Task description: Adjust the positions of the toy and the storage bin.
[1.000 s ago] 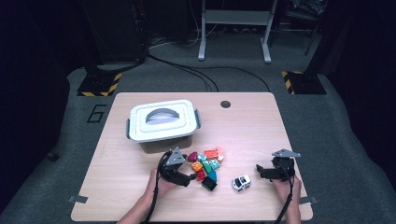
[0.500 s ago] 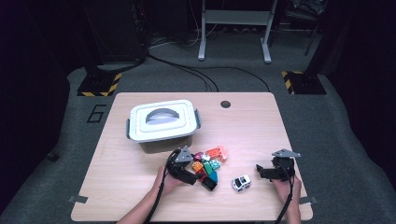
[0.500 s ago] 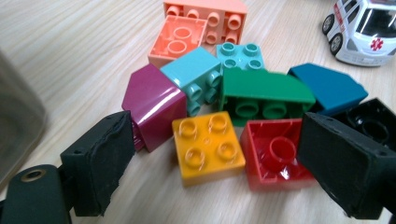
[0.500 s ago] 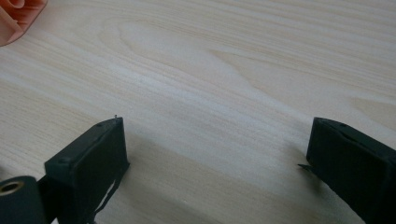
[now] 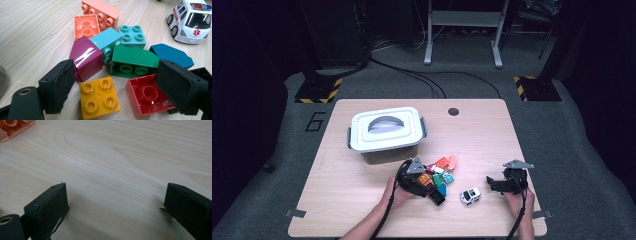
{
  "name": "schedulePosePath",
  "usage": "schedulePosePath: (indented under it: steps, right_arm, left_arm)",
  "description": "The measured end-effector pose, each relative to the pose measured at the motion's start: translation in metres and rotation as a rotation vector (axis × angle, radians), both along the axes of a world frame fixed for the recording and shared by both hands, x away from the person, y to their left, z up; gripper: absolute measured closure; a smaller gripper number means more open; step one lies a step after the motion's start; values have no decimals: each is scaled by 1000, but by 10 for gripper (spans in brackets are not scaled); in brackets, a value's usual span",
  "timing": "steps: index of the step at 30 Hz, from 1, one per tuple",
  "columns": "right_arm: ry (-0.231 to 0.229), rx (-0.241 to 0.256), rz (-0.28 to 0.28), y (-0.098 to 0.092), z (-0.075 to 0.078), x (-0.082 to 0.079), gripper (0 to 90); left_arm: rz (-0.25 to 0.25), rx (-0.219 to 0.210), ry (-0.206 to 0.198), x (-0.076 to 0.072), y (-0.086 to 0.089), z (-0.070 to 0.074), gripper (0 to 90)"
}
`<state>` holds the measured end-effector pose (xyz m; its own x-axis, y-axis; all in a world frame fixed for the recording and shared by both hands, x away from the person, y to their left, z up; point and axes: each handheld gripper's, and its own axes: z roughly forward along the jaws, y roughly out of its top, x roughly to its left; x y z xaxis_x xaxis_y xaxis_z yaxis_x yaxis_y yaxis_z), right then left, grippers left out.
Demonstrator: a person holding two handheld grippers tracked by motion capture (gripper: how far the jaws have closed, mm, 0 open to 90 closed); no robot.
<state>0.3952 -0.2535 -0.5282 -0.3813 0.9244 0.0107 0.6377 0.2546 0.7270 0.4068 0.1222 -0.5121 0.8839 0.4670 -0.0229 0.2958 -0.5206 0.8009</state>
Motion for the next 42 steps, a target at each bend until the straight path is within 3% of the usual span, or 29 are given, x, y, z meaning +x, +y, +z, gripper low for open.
schedulePosePath:
  steps: [5,7,9,12,19,30,38,42]
  right_arm:
    - [0,0,0,0,0,0,44]
    - [3,1,-2,0,0,0,44]
    - [4,2,-1,1,0,0,44]
    - [4,2,-1,1,0,0,44]
    - [4,2,-2,0,0,0,46]
    - [-3,3,2,0,0,0,47]
    - [-1,6,0,0,0,0,48]
    - [3,2,-1,0,0,0,48]
  left_arm:
    - [11,-35,6,-9,15,10,145]
    - [8,-6,18,-15,18,8,143]
    - [2,23,20,-18,16,4,147]
    - [4,34,25,-19,14,1,160]
    - [10,40,20,-22,2,-7,228]
    - [4,42,25,-20,-4,-5,217]
    - [44,-2,9,-22,23,18,113]
    - [66,-13,32,-21,41,23,75]
